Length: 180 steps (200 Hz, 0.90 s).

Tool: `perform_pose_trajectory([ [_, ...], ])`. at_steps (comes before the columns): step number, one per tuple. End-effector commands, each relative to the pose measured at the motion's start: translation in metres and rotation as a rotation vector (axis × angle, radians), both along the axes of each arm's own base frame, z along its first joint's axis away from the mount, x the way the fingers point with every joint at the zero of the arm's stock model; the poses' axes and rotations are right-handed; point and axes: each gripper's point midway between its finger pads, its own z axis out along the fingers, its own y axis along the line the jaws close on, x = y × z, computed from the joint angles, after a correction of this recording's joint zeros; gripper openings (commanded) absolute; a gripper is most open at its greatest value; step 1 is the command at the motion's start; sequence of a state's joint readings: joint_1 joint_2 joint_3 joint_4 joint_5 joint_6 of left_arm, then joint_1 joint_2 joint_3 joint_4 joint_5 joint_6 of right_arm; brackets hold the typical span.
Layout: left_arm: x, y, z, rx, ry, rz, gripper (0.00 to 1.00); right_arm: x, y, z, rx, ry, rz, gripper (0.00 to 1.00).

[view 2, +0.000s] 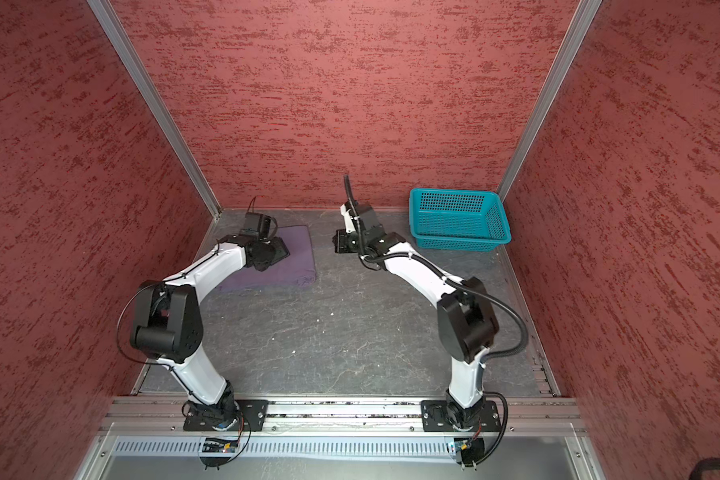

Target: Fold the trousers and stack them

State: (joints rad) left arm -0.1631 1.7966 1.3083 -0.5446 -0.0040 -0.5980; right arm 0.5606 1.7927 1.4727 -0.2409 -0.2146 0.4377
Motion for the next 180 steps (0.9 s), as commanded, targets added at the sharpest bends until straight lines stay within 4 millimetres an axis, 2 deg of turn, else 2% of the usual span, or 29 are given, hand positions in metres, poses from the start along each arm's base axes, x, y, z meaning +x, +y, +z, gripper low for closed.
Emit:
perform_pose_trajectory([
  [1,0.0,-0.01,-0.026,-0.01,0.075,0.002,0.66,-0.002,-0.043,-0.018,-0.059,-0.04,-0.14,0.16],
  [25,0.002,-0.014,-0.05,-0.021,0.141,0.013,0.66,-0.024,-0.087,-0.024,-0.146,-0.089,-0.249,0.18],
  [46,0.005,-0.013,-0.069,-0.01,0.191,0.022,0.66,-0.037,-0.117,-0.029,-0.213,-0.104,-0.324,0.2],
  [53,0.005,-0.012,-0.074,-0.005,0.204,0.026,0.66,-0.039,-0.123,-0.037,-0.234,-0.089,-0.34,0.2],
  [57,0.006,-0.011,-0.077,-0.003,0.209,0.028,0.66,-0.042,-0.128,-0.028,-0.224,-0.105,-0.353,0.2],
  [103,0.022,0.007,-0.1,0.018,0.239,0.039,0.66,-0.047,-0.152,-0.032,-0.255,-0.097,-0.416,0.26],
  [145,0.049,0.021,-0.088,0.079,0.196,0.001,0.66,-0.042,-0.16,-0.031,-0.267,-0.092,-0.446,0.31],
  [161,0.055,0.024,-0.075,0.089,0.171,-0.006,0.66,-0.041,-0.164,-0.028,-0.263,-0.086,-0.46,0.3],
  [180,0.058,0.022,-0.05,0.096,0.111,-0.017,0.69,-0.041,-0.166,-0.021,-0.252,-0.101,-0.454,0.3],
])
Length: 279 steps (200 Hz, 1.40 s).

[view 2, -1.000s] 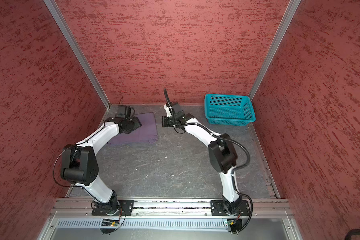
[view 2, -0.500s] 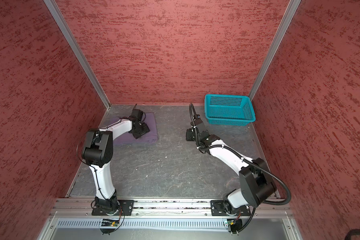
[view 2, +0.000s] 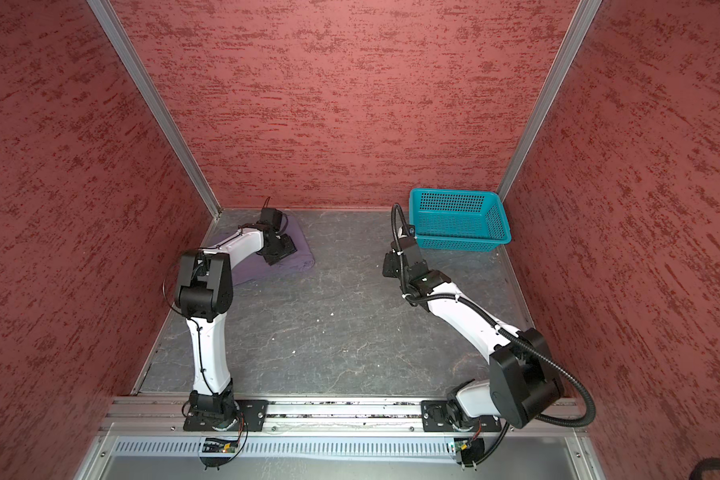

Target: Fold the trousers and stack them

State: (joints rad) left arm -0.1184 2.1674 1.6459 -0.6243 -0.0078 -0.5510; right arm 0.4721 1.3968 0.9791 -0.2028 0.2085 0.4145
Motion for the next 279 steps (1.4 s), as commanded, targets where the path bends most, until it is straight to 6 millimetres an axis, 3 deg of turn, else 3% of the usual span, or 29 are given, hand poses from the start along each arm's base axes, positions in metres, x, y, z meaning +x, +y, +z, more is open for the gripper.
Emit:
perform_pose_trajectory([
  [1,-0.007,0.009,0.012,0.055,-0.001,-0.024,0.69,0.002,-0.01,0.015,-0.003,-0.031,-0.024,0.3],
  [22,-0.012,0.011,0.048,0.074,-0.077,-0.02,0.73,-0.002,-0.022,0.035,-0.005,-0.089,-0.044,0.36],
  [44,-0.023,0.017,0.095,0.098,-0.172,-0.005,0.77,-0.011,-0.049,0.049,-0.04,-0.12,-0.117,0.58],
  [47,-0.025,0.017,0.1,0.101,-0.182,-0.005,0.79,-0.012,-0.054,0.05,-0.047,-0.122,-0.134,0.71],
  [49,-0.027,0.018,0.106,0.105,-0.194,-0.003,0.8,-0.014,-0.057,0.05,-0.052,-0.122,-0.144,0.92],
  [52,-0.029,0.019,0.114,0.109,-0.209,0.0,0.81,-0.016,-0.062,0.05,-0.062,-0.121,-0.161,0.98],
  [55,-0.031,0.02,0.121,0.115,-0.224,0.001,0.97,-0.018,-0.067,0.049,-0.072,-0.119,-0.179,0.99],
  [58,-0.034,0.021,0.128,0.121,-0.239,0.004,1.0,-0.021,-0.071,0.05,-0.078,-0.121,-0.192,0.99],
  [78,-0.055,0.029,0.171,0.177,-0.34,0.027,1.0,-0.039,-0.093,0.048,-0.108,-0.138,-0.223,0.99],
  [107,-0.101,0.044,0.231,0.252,-0.546,0.08,1.0,-0.064,-0.131,0.042,-0.157,-0.185,-0.297,0.99],
  [137,-0.166,0.067,0.265,0.277,-0.755,0.16,0.99,-0.084,-0.163,0.021,-0.21,-0.319,-0.368,0.99],
  [153,-0.199,0.076,0.268,0.282,-0.852,0.174,0.99,-0.097,-0.171,0.015,-0.166,-0.411,-0.405,0.99],
  [174,-0.234,0.095,0.254,0.325,-0.907,0.252,0.99,-0.112,-0.186,0.003,-0.114,-0.449,-0.495,0.99],
  [200,-0.262,0.117,0.21,0.412,-0.859,0.322,1.0,-0.114,-0.192,0.004,-0.17,-0.462,-0.504,0.99],
  [232,-0.266,0.115,0.161,0.489,-0.786,0.219,0.99,-0.109,-0.195,-0.021,-0.237,-0.394,-0.503,0.99],
  [254,-0.263,0.119,0.143,0.52,-0.75,0.233,0.99,-0.109,-0.201,-0.041,-0.244,-0.369,-0.546,0.99],
  [279,-0.252,0.119,0.121,0.543,-0.735,0.23,0.99,-0.102,-0.208,-0.038,-0.236,-0.405,-0.59,0.99],
])
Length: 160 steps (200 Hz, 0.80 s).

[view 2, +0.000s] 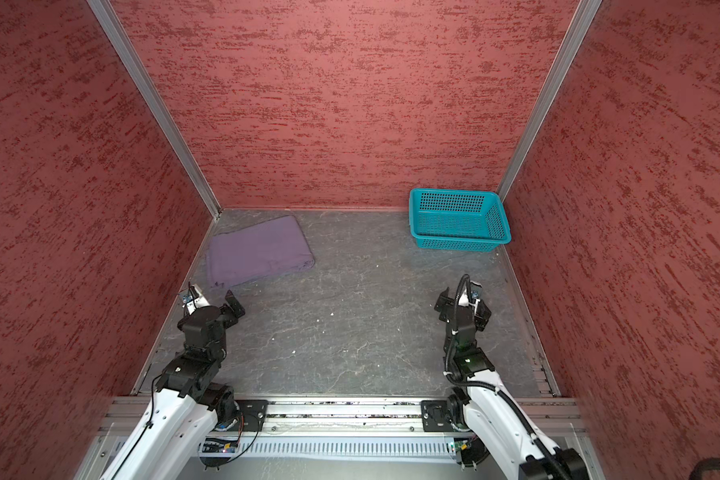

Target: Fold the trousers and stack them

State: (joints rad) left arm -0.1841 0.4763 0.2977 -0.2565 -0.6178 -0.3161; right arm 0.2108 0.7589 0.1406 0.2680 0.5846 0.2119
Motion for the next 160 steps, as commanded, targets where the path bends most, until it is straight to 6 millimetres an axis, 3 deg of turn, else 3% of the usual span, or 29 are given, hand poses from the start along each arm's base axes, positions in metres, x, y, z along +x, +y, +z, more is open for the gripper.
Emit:
perform_pose_trajectory([
  [1,0.011,0.005,-0.002,0.038,-0.039,0.025,1.0,0.007,-0.012,0.023,0.006,-0.127,-0.071,0.99],
  [16,0.018,0.003,-0.018,0.038,-0.03,0.022,0.99,0.016,-0.017,0.024,0.014,-0.144,-0.089,0.99],
  [33,0.03,0.0,-0.02,0.038,-0.013,0.0,0.99,0.033,-0.025,0.024,0.0,-0.13,-0.104,0.99],
  [69,0.055,0.009,-0.024,0.03,-0.006,0.012,0.99,0.095,-0.025,0.011,-0.015,-0.022,-0.009,0.99],
  [87,0.074,0.011,-0.021,-0.002,-0.103,-0.023,0.99,0.111,-0.027,0.018,-0.01,-0.071,0.008,0.99],
  [97,0.085,0.009,-0.021,-0.012,-0.129,-0.067,0.99,0.114,-0.027,0.022,-0.026,-0.098,0.016,0.99],
  [104,0.092,0.008,-0.02,-0.021,-0.154,-0.088,0.99,0.112,-0.029,0.014,-0.031,-0.13,0.021,0.99],
  [116,0.108,0.001,-0.017,-0.012,-0.175,-0.162,0.99,0.11,-0.012,0.013,-0.024,-0.132,0.138,0.99],
  [125,0.119,-0.01,-0.018,0.008,-0.143,-0.25,0.99,0.102,-0.006,0.006,-0.037,-0.171,0.18,0.99],
  [138,0.128,-0.032,-0.016,0.046,-0.153,-0.404,0.99,0.09,-0.003,0.012,-0.045,-0.224,0.198,0.99],
  [160,0.127,-0.06,-0.036,0.085,-0.203,-0.585,0.99,0.105,0.001,0.006,-0.042,-0.164,0.23,0.99],
])
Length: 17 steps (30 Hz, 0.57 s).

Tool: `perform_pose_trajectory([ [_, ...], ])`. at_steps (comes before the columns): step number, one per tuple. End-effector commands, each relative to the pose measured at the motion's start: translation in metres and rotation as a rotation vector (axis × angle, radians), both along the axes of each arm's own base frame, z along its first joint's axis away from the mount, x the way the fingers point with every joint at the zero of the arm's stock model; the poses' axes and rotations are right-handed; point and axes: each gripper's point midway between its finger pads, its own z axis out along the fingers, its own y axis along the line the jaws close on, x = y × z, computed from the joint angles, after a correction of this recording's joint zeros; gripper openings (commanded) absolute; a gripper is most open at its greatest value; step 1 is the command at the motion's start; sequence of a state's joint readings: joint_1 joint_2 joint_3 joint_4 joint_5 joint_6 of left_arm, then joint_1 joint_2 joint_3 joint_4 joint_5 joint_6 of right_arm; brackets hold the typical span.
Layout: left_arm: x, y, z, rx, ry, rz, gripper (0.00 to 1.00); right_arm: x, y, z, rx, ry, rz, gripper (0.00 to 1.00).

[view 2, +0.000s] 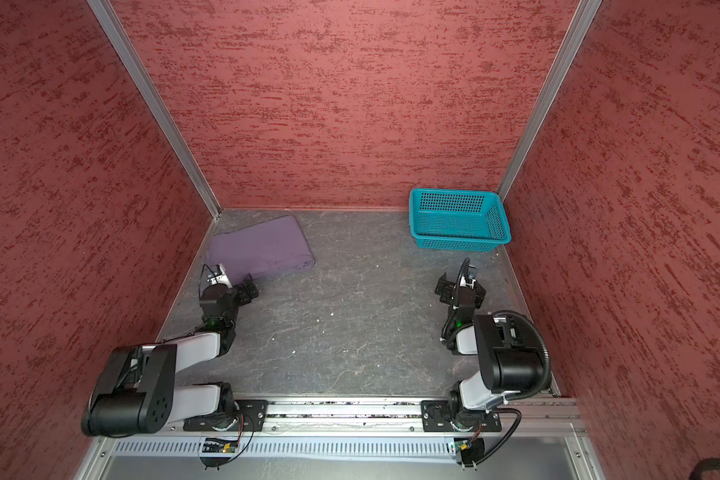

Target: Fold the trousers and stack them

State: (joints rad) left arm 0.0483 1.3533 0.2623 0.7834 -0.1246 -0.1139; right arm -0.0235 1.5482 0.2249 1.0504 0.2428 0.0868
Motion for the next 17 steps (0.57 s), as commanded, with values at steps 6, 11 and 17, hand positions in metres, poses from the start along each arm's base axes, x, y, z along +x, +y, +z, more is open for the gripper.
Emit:
perform_pose_trajectory([
  [6,0.029,-0.014,0.012,0.038,-0.106,-0.12,0.99,0.024,0.013,0.044,-0.029,-0.147,0.111,0.99],
  [11,0.039,-0.022,0.007,0.059,-0.051,-0.148,0.99,0.026,0.013,0.043,-0.017,-0.137,0.118,0.99],
  [17,0.039,-0.022,0.006,0.059,-0.045,-0.148,0.99,0.024,0.013,0.044,-0.017,-0.144,0.125,0.99],
])
